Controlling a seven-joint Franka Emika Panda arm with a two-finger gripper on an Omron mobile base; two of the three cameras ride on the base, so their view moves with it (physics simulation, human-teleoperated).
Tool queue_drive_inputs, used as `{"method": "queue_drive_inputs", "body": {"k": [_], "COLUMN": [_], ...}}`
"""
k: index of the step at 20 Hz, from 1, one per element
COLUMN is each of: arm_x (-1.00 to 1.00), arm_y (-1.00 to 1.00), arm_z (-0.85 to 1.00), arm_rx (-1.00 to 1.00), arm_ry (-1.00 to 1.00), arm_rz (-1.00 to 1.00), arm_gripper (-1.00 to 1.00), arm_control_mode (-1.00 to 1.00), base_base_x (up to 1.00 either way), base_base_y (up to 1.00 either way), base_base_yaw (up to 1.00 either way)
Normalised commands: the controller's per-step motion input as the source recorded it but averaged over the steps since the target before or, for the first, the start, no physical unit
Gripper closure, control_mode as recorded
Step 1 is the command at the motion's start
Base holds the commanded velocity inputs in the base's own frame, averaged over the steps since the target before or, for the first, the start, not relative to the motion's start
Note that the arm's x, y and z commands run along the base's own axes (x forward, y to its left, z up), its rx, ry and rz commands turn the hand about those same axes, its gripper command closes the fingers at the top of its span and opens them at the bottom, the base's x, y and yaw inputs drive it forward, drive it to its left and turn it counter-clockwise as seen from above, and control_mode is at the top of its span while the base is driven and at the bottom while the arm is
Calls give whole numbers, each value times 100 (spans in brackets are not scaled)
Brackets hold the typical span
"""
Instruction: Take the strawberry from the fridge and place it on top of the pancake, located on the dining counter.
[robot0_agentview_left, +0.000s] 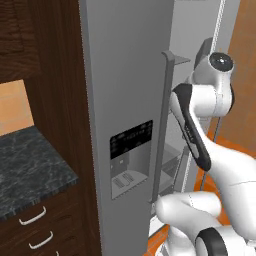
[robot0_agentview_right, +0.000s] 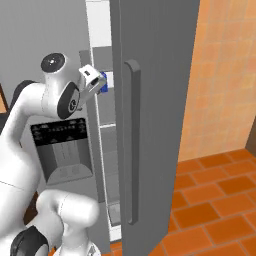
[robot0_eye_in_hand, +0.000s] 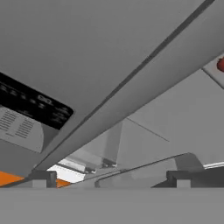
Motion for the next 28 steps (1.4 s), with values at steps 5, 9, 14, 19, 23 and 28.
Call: {"method": "queue_drive_inputs", "body": {"k": [5, 9, 14, 19, 23, 28], "arm_x": [56, 41, 33, 32, 31, 30], "arm_y": [-2, -11, -10, -19, -28, -29], "arm_z": [-29, -24, -16, -14, -9, -12], "arm_rx": [-21, -15, -8, -3, 0, 0], "arm_ry": [11, 1, 1, 0, 0, 0], "arm_rz": [-6, -7, -8, -6, 0, 0], "arm_gripper": [-100, -100, -100, -100, -100, -100], "arm_control_mode": [-100, -100, -100, -100, -100, -100], "base_base_x": [0, 0, 0, 0, 0, 0], "base_base_y": [0, 0, 0, 0, 0, 0], "base_base_yaw": [0, 0, 0, 0, 0, 0]}}
